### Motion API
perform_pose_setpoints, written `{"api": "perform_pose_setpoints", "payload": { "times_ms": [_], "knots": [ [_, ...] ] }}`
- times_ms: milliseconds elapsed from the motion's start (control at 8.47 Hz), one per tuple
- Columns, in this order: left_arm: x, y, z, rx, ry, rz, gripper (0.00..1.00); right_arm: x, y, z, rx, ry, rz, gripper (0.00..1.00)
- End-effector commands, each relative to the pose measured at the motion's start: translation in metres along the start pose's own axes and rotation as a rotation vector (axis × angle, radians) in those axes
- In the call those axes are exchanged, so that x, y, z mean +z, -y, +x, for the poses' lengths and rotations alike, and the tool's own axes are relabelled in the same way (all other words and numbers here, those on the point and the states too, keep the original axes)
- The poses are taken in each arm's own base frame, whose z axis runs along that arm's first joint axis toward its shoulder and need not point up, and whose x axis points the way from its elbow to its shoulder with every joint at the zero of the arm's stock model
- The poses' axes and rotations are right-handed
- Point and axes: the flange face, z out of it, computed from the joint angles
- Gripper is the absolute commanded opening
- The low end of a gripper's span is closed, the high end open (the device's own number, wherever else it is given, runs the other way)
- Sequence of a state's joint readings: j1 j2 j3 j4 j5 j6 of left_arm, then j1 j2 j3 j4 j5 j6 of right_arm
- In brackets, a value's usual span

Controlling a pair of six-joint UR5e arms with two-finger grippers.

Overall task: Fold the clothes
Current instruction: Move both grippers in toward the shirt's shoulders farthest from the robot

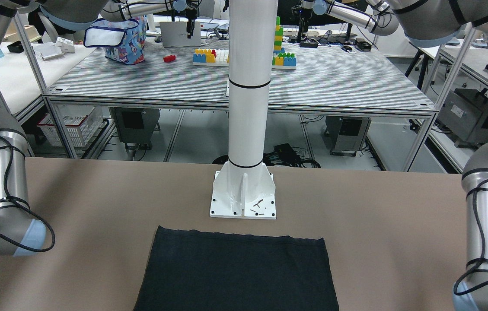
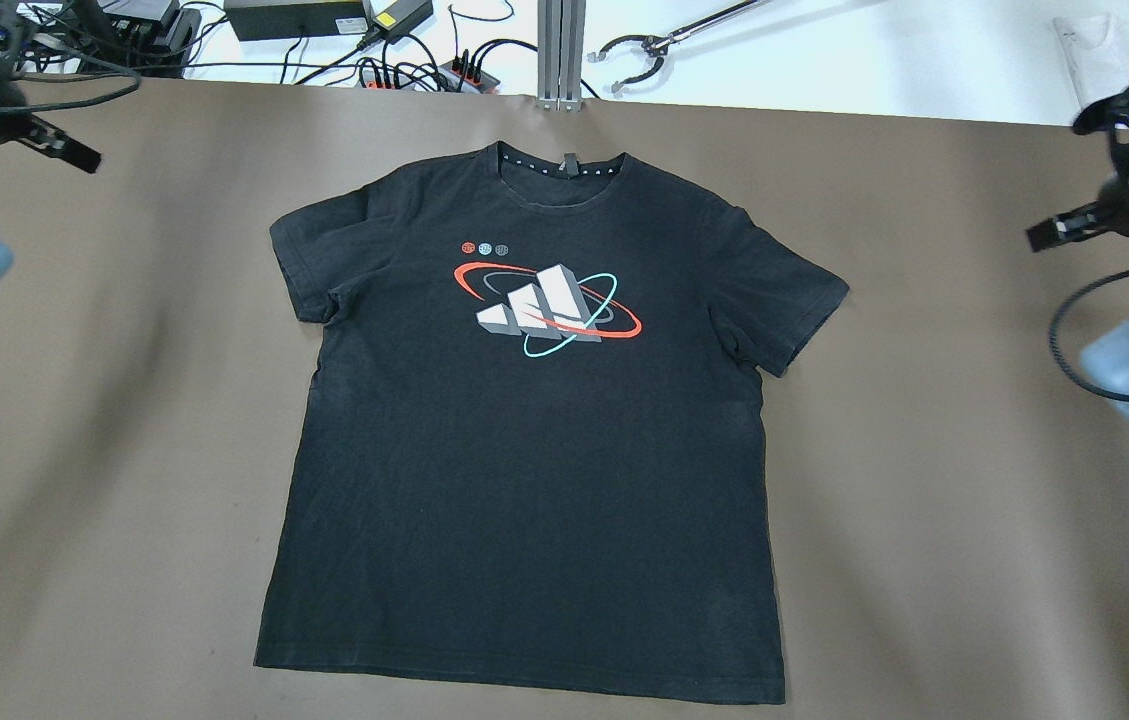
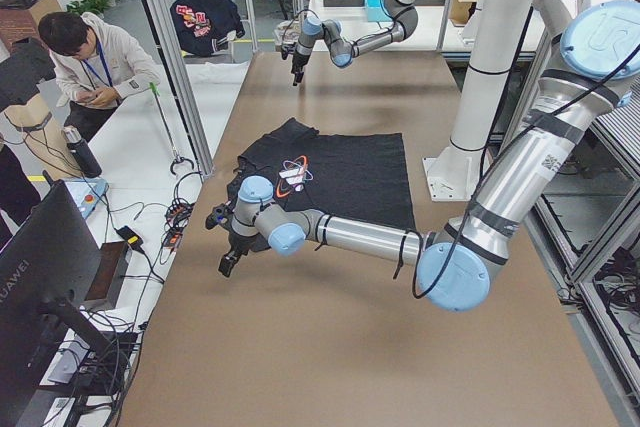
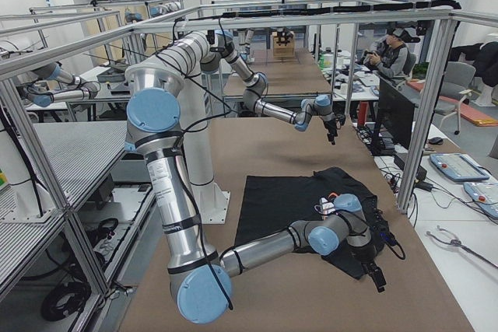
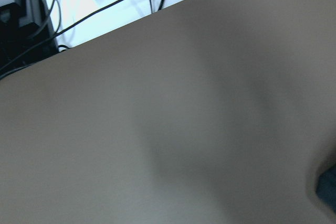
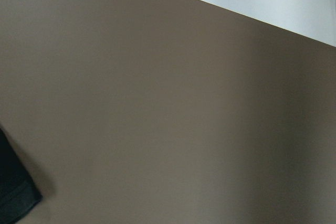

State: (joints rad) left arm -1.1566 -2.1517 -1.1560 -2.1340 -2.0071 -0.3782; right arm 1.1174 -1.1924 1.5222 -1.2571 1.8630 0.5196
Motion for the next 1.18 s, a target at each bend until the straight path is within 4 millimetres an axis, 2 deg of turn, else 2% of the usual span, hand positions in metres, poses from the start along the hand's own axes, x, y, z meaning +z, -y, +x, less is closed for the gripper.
{"api": "perform_pose_setpoints", "payload": {
  "times_ms": [0,118,236,354,591,709,827,945,1063],
  "knots": [
    [0.035,0.030,0.072,-0.029,-0.076,-0.046,1.00,0.016,0.000,-0.031,0.014,0.042,0.019,0.94],
    [0.053,0.027,0.095,-0.046,-0.103,-0.043,1.00,0.018,-0.002,-0.035,0.007,0.045,0.016,0.94],
    [0.072,0.022,0.102,-0.039,-0.116,-0.045,1.00,0.019,-0.004,-0.038,0.004,0.045,0.015,0.94],
    [0.077,0.030,0.109,-0.040,-0.117,-0.054,1.00,0.019,-0.003,-0.038,0.002,0.044,0.016,0.94],
    [0.085,0.027,0.114,-0.038,-0.116,-0.068,1.00,0.020,-0.005,-0.040,-0.001,0.044,0.017,0.94],
    [0.086,0.025,0.117,-0.032,-0.122,-0.064,0.92,0.021,-0.006,-0.043,-0.006,0.046,0.016,0.94],
    [0.088,0.023,0.119,-0.030,-0.123,-0.068,0.76,0.022,-0.007,-0.044,-0.007,0.046,0.015,0.94],
    [0.092,0.017,0.123,-0.025,-0.125,-0.075,0.64,0.022,-0.007,-0.044,-0.008,0.046,0.015,0.94],
    [0.091,0.017,0.124,-0.022,-0.127,-0.070,0.60,0.023,-0.008,-0.043,-0.007,0.046,0.014,0.94]
  ]
}}
